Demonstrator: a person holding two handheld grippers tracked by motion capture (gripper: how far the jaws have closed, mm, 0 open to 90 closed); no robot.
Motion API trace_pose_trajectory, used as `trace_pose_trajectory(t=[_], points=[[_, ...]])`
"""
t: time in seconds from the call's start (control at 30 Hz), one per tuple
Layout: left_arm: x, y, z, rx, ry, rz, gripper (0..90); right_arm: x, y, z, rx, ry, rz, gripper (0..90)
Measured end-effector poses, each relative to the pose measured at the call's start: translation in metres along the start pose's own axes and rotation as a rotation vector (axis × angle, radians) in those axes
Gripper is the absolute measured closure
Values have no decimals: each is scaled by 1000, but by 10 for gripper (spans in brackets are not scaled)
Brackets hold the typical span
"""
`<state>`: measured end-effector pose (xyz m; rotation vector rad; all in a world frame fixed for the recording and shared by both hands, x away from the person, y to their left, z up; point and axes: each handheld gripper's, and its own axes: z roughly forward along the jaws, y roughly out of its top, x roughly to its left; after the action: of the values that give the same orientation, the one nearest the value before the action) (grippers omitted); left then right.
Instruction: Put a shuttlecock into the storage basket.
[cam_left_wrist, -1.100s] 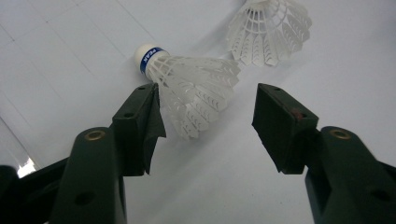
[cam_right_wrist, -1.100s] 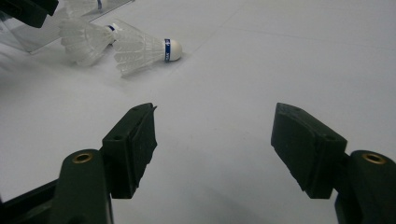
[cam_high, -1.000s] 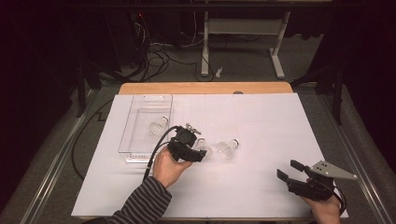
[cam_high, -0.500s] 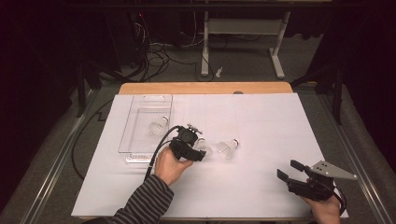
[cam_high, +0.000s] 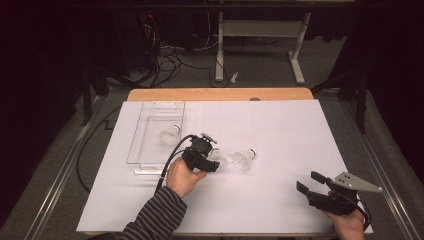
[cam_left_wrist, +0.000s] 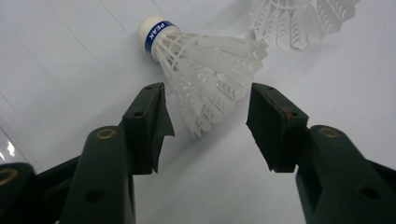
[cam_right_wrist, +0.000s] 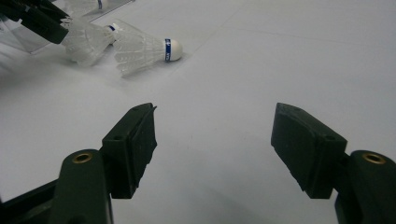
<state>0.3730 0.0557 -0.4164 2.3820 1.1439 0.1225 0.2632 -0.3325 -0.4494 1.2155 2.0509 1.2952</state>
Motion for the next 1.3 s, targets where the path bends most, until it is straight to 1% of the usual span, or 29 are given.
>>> trace_pose_trajectory(t=[0.23, 0.5, 0.7, 1.3], points=[[1, 1, 5, 5, 1, -11, 540, 0, 0, 0, 0, 0, 0, 313], [2, 1, 5, -1, -5, -16, 597, 0, 0, 0, -1, 0, -1, 313], [3, 1, 6, -6, -2, -19, 632, 0, 0, 0, -2, 0, 1, 313], [2, 1, 7, -10, -2, -10, 698, 0, 0, 0, -2, -1, 1, 313]])
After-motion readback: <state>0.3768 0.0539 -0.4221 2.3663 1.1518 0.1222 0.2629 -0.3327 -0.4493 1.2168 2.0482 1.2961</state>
